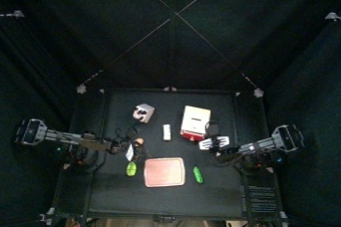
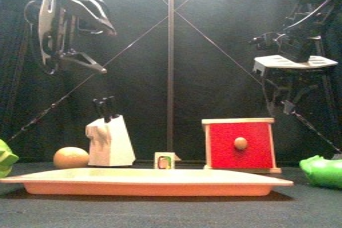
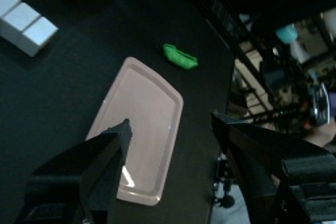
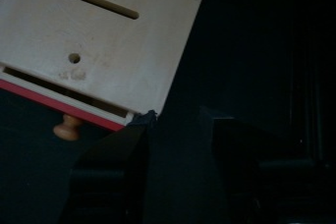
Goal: Grab starfruit
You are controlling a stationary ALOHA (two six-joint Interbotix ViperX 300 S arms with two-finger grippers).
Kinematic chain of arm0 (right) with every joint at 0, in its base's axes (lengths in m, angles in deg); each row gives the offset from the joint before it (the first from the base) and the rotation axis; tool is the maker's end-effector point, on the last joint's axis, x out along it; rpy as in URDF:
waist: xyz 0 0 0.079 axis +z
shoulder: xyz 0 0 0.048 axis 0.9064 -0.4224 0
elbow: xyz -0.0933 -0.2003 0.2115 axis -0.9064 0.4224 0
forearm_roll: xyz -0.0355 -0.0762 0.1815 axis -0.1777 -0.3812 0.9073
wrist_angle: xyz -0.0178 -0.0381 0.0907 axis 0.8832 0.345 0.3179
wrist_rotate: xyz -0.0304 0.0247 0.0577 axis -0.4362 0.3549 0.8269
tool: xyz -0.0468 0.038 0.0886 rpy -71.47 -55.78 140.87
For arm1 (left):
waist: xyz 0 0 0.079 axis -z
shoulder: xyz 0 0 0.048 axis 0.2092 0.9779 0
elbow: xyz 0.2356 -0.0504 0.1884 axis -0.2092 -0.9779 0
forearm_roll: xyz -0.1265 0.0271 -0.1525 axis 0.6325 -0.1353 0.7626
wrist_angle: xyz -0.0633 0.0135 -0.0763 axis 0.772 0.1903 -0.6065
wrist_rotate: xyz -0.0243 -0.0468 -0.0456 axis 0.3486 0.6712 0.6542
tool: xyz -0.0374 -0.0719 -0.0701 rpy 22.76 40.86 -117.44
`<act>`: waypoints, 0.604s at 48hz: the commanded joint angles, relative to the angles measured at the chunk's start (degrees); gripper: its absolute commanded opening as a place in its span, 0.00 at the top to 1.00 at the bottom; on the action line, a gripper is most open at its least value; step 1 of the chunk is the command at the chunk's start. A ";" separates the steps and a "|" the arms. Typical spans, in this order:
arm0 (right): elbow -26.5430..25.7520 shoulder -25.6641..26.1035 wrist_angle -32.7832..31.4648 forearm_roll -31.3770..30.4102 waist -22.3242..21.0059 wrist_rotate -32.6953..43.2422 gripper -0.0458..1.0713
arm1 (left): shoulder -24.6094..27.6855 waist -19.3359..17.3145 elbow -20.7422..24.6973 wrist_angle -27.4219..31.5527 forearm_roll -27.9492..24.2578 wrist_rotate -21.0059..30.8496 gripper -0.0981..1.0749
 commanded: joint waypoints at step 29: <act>-0.79 0.18 0.35 1.76 0.35 0.00 0.25 | 8.61 15.03 16.17 50.98 19.34 4.39 0.09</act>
